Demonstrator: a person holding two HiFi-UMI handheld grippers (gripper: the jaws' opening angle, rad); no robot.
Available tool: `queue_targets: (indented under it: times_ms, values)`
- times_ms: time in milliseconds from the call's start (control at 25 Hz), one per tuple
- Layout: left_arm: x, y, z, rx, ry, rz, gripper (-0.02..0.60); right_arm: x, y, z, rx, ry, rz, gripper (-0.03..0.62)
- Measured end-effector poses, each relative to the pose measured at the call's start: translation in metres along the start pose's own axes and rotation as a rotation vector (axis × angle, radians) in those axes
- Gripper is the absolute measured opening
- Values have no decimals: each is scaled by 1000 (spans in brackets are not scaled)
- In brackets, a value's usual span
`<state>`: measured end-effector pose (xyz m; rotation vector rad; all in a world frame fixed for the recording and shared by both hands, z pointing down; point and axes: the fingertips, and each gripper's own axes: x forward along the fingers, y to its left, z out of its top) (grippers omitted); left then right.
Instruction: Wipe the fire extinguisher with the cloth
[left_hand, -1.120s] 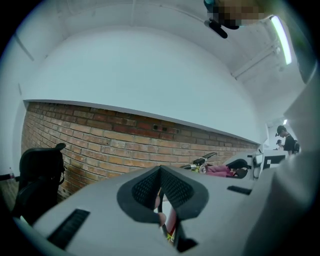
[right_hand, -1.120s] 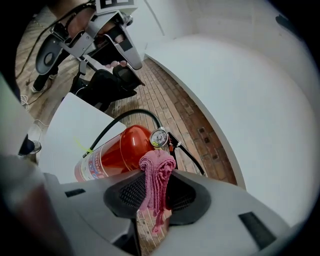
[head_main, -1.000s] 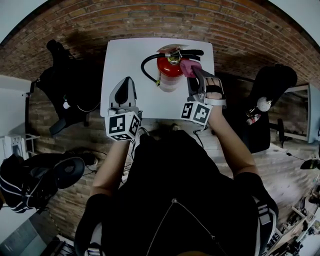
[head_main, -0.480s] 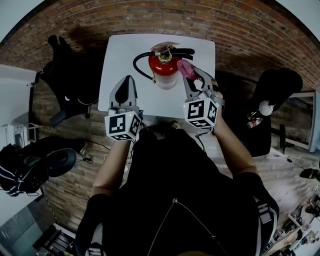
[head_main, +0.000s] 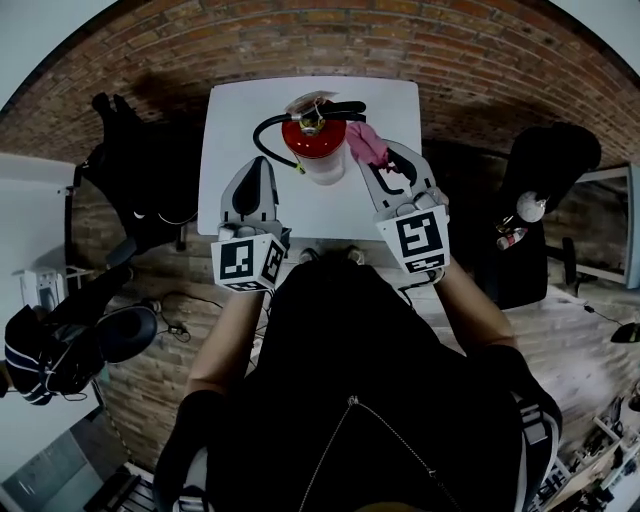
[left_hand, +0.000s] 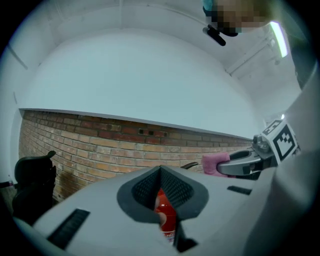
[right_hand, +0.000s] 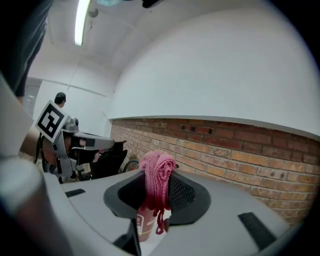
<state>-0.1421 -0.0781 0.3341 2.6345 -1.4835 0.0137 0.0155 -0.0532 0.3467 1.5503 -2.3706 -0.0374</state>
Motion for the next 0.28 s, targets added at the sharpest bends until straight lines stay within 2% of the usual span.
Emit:
queue_targets:
  times_ms: [280]
  values:
    - [-13, -30, 33, 71, -46, -112, 9, -19, 4, 17, 149, -29, 2, 115]
